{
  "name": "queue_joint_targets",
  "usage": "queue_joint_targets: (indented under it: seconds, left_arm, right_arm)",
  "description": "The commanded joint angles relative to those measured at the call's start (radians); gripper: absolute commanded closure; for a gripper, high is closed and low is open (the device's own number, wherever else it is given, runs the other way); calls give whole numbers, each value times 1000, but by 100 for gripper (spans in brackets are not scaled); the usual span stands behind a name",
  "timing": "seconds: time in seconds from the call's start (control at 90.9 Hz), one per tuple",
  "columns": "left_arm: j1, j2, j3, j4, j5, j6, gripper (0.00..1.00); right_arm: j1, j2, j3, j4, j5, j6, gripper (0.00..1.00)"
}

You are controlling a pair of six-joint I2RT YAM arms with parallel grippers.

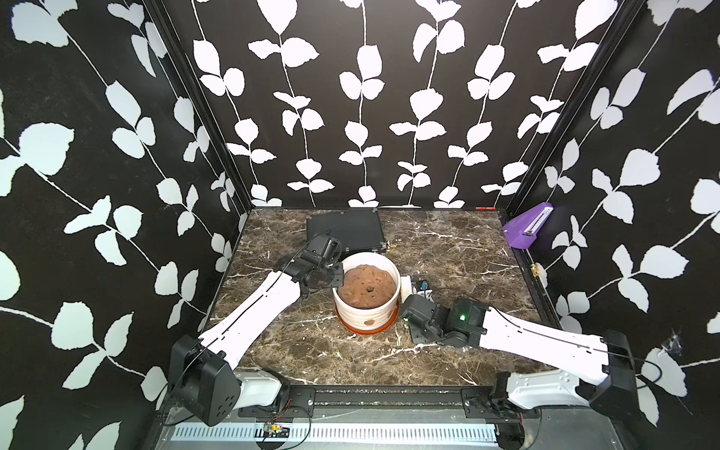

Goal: Scrub the dried mud off the ceramic pot
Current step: Rotate the pot on the tray.

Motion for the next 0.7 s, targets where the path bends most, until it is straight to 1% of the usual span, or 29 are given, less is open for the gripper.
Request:
queue_joint_targets:
  seconds: [0.0,0.11,0.253,0.363,0.55,0.693]
  left_arm:
    - [-2,5,43,18,18,7,80]
    - [-2,18,50,24,18,9,86]
    - [-3,35,44,38,35,-2,90]
    - [-2,36,36,48,50,-12,100]
    - [-2,11,17,40,48,-15,100]
    - [-2,-16,-2,31,45,-31,100]
  right_arm:
    - [5,-6,45,-38,41,-27,100]
    - [2,-30,32,-43,52,-24,100]
    - [-3,-33,45,-65,50,-24,100]
    - [-3,-44,43,-75,52,-19,100]
    - [-2,-46,32,-62,41,-12,100]
    - [6,-29,53,-68,31,-10,100]
